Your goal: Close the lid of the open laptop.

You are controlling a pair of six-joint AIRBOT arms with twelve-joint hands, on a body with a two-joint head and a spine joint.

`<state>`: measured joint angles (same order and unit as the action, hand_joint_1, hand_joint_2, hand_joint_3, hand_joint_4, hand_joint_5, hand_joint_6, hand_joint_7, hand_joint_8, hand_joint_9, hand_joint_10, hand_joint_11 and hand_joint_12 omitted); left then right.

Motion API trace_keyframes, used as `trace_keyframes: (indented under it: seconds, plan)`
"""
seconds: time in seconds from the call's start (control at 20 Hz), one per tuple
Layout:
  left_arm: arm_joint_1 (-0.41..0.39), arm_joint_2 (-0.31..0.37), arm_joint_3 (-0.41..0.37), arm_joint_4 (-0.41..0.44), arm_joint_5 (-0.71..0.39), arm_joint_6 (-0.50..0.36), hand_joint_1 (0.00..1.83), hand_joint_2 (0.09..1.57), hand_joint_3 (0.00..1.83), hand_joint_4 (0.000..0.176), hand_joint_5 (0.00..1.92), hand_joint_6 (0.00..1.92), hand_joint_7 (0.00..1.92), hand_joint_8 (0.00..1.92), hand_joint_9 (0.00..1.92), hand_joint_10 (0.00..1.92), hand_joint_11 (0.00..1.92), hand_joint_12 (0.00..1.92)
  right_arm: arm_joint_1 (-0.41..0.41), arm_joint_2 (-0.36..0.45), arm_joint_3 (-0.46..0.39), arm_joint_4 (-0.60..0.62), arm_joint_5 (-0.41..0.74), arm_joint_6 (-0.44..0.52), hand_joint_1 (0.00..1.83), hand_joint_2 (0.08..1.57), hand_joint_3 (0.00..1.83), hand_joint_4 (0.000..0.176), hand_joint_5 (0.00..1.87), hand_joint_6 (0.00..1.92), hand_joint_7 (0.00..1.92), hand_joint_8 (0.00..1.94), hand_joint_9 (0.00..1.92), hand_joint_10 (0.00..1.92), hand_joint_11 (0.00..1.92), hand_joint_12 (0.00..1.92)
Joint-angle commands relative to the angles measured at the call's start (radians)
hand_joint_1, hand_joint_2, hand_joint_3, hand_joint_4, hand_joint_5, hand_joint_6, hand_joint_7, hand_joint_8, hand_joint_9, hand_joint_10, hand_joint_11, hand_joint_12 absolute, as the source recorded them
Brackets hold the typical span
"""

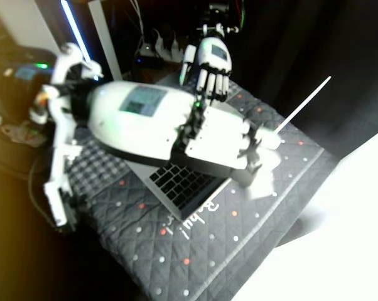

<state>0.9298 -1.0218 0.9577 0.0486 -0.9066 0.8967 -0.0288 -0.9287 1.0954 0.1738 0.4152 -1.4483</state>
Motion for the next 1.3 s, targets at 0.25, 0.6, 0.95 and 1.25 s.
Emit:
trace_keyframes:
  seconds: [0.25, 0.6, 0.95, 1.25]
  plan:
    - [0.033, 0.029, -0.023, -0.049, -0.071, -0.002, 0.42, 1.41, 0.00, 0.053, 0.26, 0.00, 0.27, 0.00, 0.02, 0.54, 0.00, 1.08, 0.004, 0.089, -0.084, -0.256, 0.120, 0.225, 0.50, 1.25, 0.00, 0.000, 0.00, 1.52, 0.05, 1.79, 0.23, 1.92, 0.32, 1.92]
    - [0.065, 0.072, -0.051, -0.100, -0.142, 0.014, 0.43, 1.41, 0.00, 0.062, 0.25, 0.01, 0.27, 0.01, 0.06, 0.49, 0.00, 1.10, -0.178, 0.162, -0.137, -0.637, 0.332, 0.730, 0.51, 1.28, 0.01, 0.000, 0.02, 1.84, 0.20, 1.87, 0.29, 1.92, 0.17, 1.92]
    - [0.097, 0.162, -0.122, -0.112, -0.352, 0.060, 0.92, 1.42, 0.00, 0.000, 0.50, 1.27, 0.50, 1.57, 0.30, 1.47, 0.17, 1.86, -0.341, 0.173, -0.157, -0.655, 0.416, 0.789, 0.43, 1.34, 0.00, 0.000, 0.00, 1.63, 0.13, 1.39, 0.08, 1.58, 0.00, 1.89]
    - [0.162, 0.287, -0.200, -0.182, -0.677, 0.176, 1.26, 1.39, 0.00, 0.000, 0.42, 1.56, 0.49, 1.84, 0.56, 1.92, 0.69, 1.92, -0.469, 0.150, -0.144, -0.598, 0.391, 0.792, 0.39, 1.32, 0.00, 0.000, 0.08, 1.37, 0.22, 1.21, 0.15, 1.59, 0.15, 1.92]
